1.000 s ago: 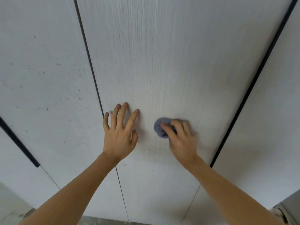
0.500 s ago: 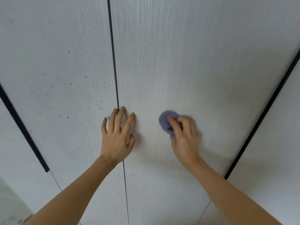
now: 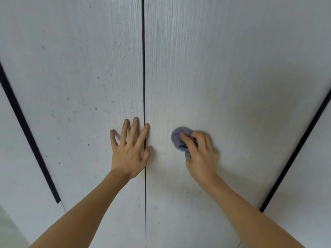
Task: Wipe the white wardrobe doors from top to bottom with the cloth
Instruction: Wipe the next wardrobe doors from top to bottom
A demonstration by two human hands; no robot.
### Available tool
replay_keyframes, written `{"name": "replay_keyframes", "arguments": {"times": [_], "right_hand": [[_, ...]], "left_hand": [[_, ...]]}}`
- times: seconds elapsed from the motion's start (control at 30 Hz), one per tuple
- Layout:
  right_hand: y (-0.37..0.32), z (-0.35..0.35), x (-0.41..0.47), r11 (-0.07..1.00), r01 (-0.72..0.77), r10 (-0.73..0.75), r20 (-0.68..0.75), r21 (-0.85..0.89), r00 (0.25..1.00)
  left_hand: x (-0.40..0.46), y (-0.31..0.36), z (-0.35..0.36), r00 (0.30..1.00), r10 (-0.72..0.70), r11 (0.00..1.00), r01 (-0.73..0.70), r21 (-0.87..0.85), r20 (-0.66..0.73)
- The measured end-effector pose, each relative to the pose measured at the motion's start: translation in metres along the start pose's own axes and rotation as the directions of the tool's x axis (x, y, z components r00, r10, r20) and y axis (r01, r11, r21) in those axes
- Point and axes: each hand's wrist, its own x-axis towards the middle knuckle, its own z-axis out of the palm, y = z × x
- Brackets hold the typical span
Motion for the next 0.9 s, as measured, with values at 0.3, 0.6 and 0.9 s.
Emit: {"name": "replay_keyframes", "arguments": {"times": [0.3, 0.6, 0.9], "right_hand": [[-0.013, 0.004, 0.020, 0.996, 0.070, -0.075, 0.087, 0.060, 0.993], [-0.034, 0.054, -0.078, 0.882, 0.464, -0.423, 0.293, -0.084, 0.857], [-0.042, 0.039, 0.003, 0.970, 0.221, -0.215, 0.064, -0.105, 0.974]], "left_hand": [[0.000, -0.010, 0.011, 0.994, 0.060, 0.998, -0.058, 0.024, -0.091], [-0.055, -0.029, 0.057, 0.980, 0.111, 0.993, -0.103, 0.056, -0.163], [-0.071, -0.031, 0.074, 0.981, 0.062, 0.997, -0.052, 0.062, -0.185]]}}
